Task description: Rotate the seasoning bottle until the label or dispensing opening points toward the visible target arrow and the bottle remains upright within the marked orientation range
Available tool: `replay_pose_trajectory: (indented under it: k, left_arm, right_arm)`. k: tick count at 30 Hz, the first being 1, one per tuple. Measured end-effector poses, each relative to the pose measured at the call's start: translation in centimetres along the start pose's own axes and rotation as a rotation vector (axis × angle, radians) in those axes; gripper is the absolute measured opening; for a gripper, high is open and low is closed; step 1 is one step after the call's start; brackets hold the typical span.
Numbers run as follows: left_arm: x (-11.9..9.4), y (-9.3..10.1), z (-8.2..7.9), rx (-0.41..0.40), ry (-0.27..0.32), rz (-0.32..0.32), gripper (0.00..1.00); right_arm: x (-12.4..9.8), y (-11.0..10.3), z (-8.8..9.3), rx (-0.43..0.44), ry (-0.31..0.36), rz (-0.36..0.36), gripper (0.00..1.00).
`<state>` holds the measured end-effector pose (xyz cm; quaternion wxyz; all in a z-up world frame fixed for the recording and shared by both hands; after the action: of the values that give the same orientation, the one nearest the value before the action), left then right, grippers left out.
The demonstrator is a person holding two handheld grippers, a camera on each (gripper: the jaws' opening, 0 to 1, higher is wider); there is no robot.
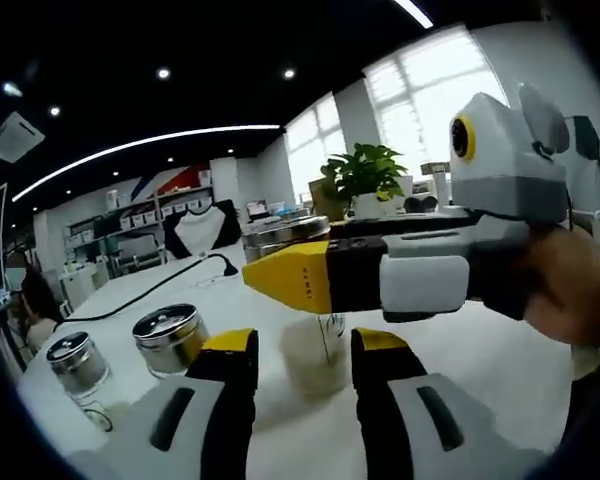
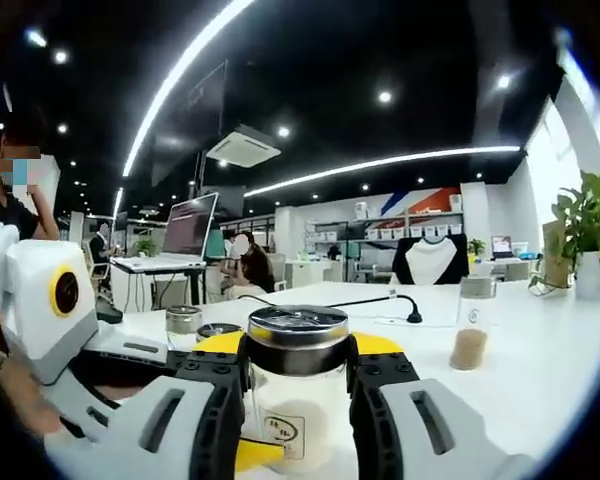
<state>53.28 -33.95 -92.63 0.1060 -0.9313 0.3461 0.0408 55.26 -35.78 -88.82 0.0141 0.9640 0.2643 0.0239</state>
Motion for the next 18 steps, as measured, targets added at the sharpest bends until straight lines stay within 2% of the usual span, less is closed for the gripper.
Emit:
replay_pose_trajectory:
  k: [3,6,12,18]
  left_arm:
    - [-0.23,-0.14,-0.57,0.012,0.013,-0.009,0.34]
    - [-0.31,-0.54,-0.59,0.040,-0.009,-0.029,0.37]
    - [-0.15,-0.59,-0.24,0.022,-0.013,-0.019,0.38]
    - [-0.13,-0.60,0.15,0.015,-0.028,-0.017,0.39]
  right_arm:
    - [0.20,-0.21,-0.04,0.005,0.002,0.023,0.37]
    - [0.39,-0.18,-0.02,0.008,-0.001,0.035,0.37]
    - [0.66,-0.11,0.00,0.018,-0.004,0.066,0.37]
    - [0.85,0.13,0.05,0.038,-0.018,0.058,0.37]
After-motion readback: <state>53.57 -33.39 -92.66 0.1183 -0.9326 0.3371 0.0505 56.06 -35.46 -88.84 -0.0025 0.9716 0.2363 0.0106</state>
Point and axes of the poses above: the point that each gripper's makers call its tool centre point, and the gripper's own axes: x roughly forward along the fingers, y roughly to its right, z roughly out of its underside, the point moved 2 cm from there along -x, roughly backward along the fingers, and after that the axes turned 8 degrees about z, right-handed, at the moved point
